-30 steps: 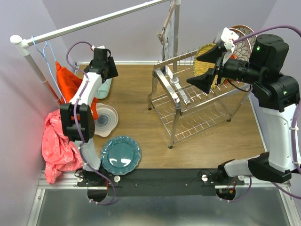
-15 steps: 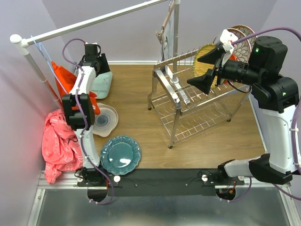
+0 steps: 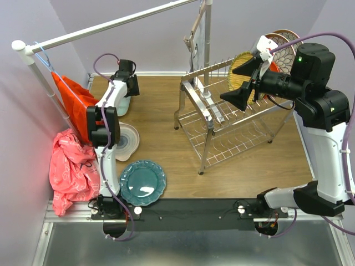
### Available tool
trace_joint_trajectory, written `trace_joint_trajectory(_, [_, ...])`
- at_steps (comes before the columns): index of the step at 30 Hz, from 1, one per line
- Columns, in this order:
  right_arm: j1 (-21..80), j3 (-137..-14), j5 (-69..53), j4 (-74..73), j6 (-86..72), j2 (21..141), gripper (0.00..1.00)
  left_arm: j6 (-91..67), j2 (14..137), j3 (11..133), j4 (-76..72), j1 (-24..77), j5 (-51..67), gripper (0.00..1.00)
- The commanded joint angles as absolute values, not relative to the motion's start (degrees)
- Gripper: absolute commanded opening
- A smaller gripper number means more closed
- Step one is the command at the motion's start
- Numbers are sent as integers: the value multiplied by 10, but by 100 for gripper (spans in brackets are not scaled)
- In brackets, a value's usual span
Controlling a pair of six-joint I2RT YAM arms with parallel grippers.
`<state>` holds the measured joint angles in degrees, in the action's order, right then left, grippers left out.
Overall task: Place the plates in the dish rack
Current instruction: Grab a plate with the left arm
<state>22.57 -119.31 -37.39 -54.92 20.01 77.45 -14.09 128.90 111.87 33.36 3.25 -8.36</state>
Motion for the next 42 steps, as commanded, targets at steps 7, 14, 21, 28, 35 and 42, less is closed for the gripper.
trace_joint_trajectory(7, [230,-1193,-366,-530,192,769,100,-113,1357,1164,375,39,-170,54])
trace_joint_trajectory(14, [230,-1182,-363,-528,189,764,100,-101,1374,1159,383,47,-257,47])
trace_joint_trajectory(21, [230,-1179,-361,-527,189,761,100,-93,1388,1150,379,54,-259,41])
trace_joint_trajectory(28, [230,-1183,-359,-526,189,759,100,-89,1381,1139,373,65,-276,12])
trace_joint_trajectory(35, [230,-1178,-359,-526,192,752,100,-85,1340,1096,352,64,-274,0])
trace_joint_trajectory(42, [230,-1178,-362,-526,192,745,100,-91,1268,1063,323,69,-258,0])
